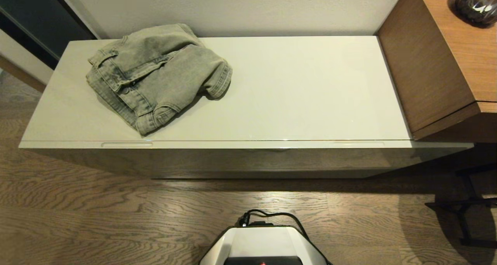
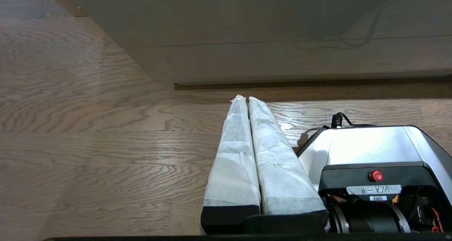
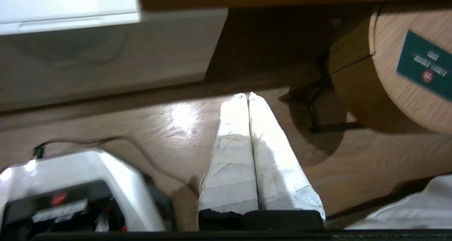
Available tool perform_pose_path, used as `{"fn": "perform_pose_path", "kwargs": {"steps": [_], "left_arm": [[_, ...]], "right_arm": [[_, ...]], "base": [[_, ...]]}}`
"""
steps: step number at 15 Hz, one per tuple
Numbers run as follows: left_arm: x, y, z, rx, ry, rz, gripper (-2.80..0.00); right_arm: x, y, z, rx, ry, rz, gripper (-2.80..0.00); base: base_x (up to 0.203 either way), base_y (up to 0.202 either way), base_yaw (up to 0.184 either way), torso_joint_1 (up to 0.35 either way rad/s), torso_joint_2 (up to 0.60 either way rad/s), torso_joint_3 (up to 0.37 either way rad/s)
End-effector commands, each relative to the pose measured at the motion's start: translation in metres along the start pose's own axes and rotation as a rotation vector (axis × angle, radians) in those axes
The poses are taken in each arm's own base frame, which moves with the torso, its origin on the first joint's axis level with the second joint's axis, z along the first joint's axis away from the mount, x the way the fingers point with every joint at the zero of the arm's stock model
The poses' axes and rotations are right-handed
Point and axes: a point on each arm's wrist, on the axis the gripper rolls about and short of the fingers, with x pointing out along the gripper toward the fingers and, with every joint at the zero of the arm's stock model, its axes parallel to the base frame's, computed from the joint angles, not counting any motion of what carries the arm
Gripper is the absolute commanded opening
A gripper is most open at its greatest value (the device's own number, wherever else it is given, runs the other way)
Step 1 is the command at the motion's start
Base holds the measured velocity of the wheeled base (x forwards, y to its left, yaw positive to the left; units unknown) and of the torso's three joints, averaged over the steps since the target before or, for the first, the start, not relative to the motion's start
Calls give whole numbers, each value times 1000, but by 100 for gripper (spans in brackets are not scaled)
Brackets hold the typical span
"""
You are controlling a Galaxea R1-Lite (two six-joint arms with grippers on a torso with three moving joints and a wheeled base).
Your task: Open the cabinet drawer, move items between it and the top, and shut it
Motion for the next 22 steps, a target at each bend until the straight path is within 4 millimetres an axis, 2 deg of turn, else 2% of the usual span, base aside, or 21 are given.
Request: {"fn": "perform_pose_path", "kwargs": {"steps": [1, 4, 7, 8, 12, 15, 17, 19, 22], "left_arm": [[0, 0, 0, 0, 2, 1, -280], [0, 0, 0, 0, 1, 0, -280], [0, 0, 0, 0, 0, 1, -280], [0, 0, 0, 0, 0, 0, -280], [0, 0, 0, 0, 0, 1, -280], [0, 0, 0, 0, 2, 1, -280], [0, 0, 0, 0, 1, 1, -280], [0, 0, 0, 0, 2, 1, -280], [0, 0, 0, 0, 1, 0, -280]], "right_arm": [[-15, 6, -5, 8, 26, 43, -280], [-14, 12, -23, 6, 50, 84, -280], [-12, 14, -62, 6, -42, 178, -280], [-4, 17, -68, -10, -86, 210, -280], [28, 27, -68, 10, -365, 227, -280], [59, 38, -99, 3, -479, 223, -280], [67, 41, -114, -30, -459, 232, -280], [70, 42, -119, -22, -396, 242, -280], [76, 45, -145, -10, -137, 299, -280]], "base": [[0, 0, 0, 0, 0, 0], [0, 0, 0, 0, 0, 0], [0, 0, 0, 0, 0, 0], [0, 0, 0, 0, 0, 0], [0, 0, 0, 0, 0, 0], [0, 0, 0, 0, 0, 0], [0, 0, 0, 0, 0, 0], [0, 0, 0, 0, 0, 0], [0, 0, 0, 0, 0, 0]]}}
